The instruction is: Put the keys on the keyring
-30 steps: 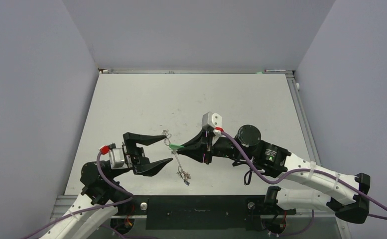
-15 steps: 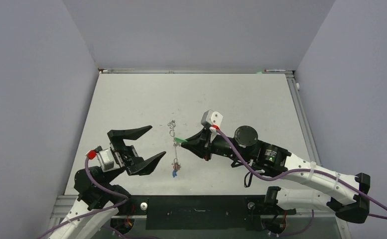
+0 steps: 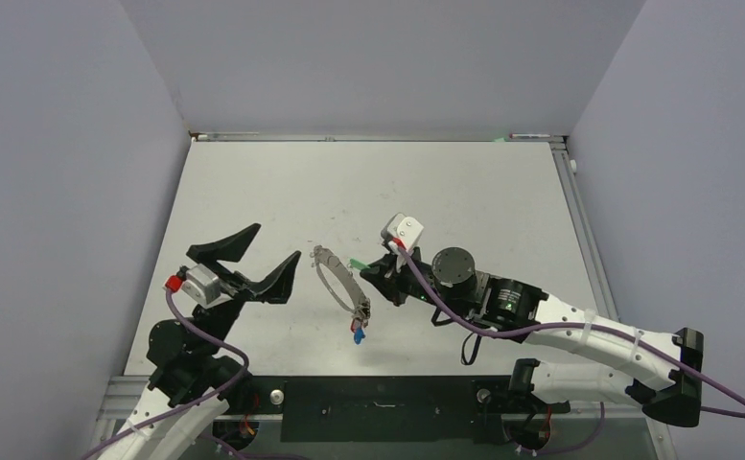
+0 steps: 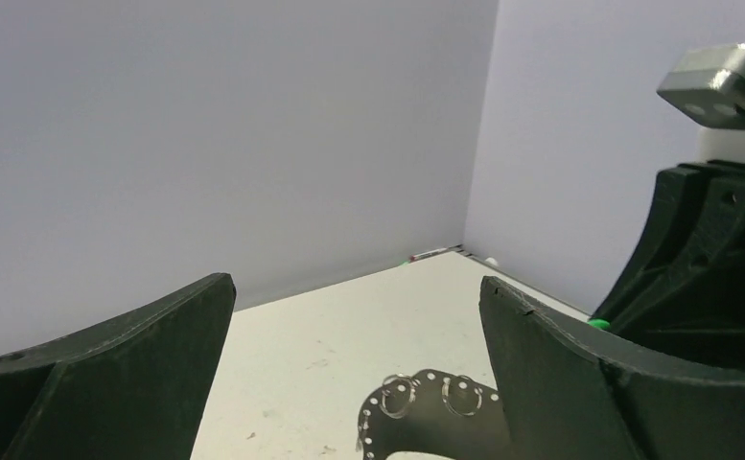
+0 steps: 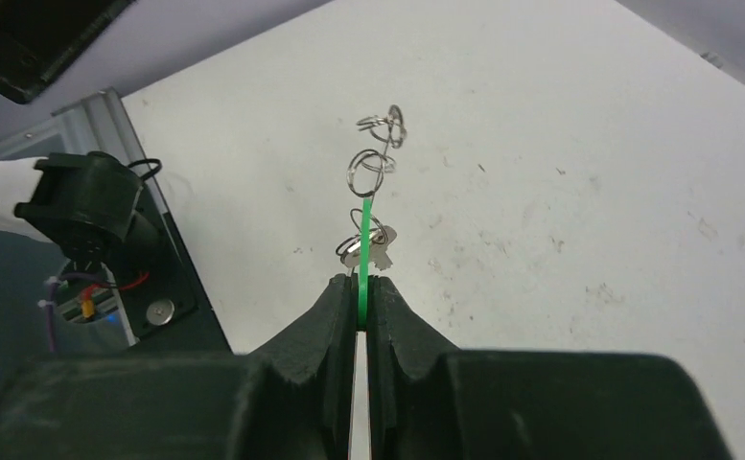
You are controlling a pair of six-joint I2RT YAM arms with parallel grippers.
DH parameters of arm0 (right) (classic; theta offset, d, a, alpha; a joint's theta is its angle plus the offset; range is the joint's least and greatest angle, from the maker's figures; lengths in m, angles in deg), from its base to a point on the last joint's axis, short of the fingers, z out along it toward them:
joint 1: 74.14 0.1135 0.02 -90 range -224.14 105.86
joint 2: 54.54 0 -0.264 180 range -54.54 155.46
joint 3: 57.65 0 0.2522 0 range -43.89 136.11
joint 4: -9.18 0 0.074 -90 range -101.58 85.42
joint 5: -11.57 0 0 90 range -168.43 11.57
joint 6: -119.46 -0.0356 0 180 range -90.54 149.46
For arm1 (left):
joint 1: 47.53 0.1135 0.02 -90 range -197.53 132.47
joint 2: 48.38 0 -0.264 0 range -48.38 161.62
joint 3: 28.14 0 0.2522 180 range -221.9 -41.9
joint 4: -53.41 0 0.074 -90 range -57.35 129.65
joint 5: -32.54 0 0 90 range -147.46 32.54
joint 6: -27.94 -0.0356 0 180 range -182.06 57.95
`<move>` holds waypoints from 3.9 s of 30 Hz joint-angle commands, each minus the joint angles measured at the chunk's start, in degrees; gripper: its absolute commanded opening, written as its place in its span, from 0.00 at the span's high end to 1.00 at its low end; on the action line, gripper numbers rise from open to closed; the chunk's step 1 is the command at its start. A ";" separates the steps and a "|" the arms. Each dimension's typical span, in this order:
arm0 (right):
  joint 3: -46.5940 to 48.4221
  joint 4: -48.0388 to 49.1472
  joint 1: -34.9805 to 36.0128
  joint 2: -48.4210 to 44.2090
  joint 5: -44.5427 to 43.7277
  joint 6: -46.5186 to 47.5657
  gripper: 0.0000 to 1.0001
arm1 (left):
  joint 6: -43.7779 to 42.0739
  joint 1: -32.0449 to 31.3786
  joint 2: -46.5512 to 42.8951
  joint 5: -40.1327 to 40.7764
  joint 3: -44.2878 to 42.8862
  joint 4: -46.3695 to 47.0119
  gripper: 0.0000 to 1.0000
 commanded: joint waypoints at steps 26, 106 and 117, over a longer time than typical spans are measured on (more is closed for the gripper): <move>-5.71 -6.97 0.42 14.89 -21.51 -8.69 0.95 | -2.20 0.51 0.89 8.70 -4.07 -4.86 0.01; -19.53 31.44 -17.87 11.28 -38.66 2.66 0.29 | -12.22 5.12 21.94 35.86 5.65 9.59 0.04; -31.52 46.21 -18.72 1.03 -37.42 14.99 0.16 | 2.59 24.46 52.69 21.01 4.86 21.88 0.04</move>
